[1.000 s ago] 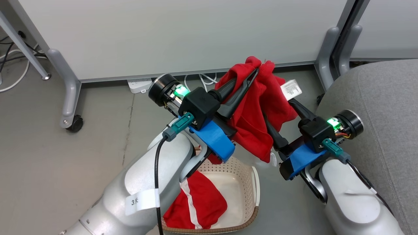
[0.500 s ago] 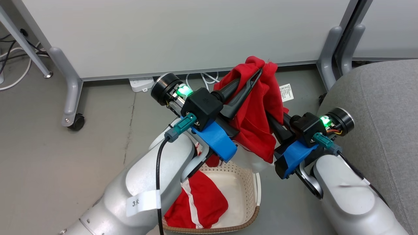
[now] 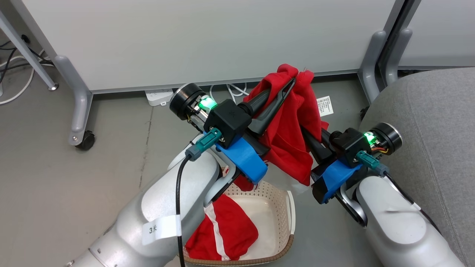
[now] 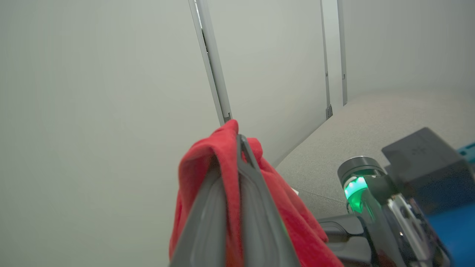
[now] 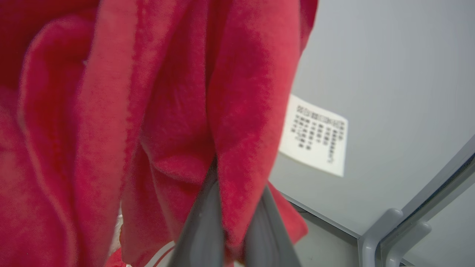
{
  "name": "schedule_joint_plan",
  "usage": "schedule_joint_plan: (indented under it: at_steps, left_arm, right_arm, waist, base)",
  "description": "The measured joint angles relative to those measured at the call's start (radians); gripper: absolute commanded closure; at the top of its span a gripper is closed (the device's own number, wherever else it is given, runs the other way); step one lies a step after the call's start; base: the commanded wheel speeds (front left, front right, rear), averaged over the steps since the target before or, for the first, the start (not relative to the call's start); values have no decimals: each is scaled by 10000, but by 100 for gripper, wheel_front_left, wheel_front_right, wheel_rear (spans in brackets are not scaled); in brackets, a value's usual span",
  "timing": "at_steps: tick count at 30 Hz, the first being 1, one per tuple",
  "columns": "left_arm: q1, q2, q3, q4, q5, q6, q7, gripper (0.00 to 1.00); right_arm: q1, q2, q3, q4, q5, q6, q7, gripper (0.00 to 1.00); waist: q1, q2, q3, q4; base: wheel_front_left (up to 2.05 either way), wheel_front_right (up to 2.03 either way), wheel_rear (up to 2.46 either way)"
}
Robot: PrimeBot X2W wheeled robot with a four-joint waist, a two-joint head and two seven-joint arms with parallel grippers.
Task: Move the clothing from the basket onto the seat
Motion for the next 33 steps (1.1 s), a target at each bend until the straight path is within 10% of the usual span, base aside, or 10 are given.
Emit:
schedule_joint_plan:
  at_steps: [11, 12, 13, 33]
  left_arm:
    - [2, -10, -10, 125, -174, 0, 48, 95]
    - [2, -8, -6, 132, -198, 0, 48, 5]
    - [1, -13, 0, 146, -203, 4, 54, 0]
    - [257, 182, -240, 368, -382, 63, 244, 0]
  right_arm:
    - [9, -17, -75, -98, 44, 0, 0, 100]
    - [11, -17, -98, -107, 46, 0, 0, 100]
    - [15, -13, -128, -123, 58, 0, 0, 100]
    - [404, 77, -1703, -940, 148, 0, 0, 100]
  waist:
    - [0, 0, 22, -3]
    - [0, 0, 23, -4]
    - [-1, 0, 23, -5]
    - [-1, 0, 296, -482]
  base:
    - [0, 0, 0]
    - [0, 0, 0]
    - [0, 0, 0]
    - [0, 0, 0]
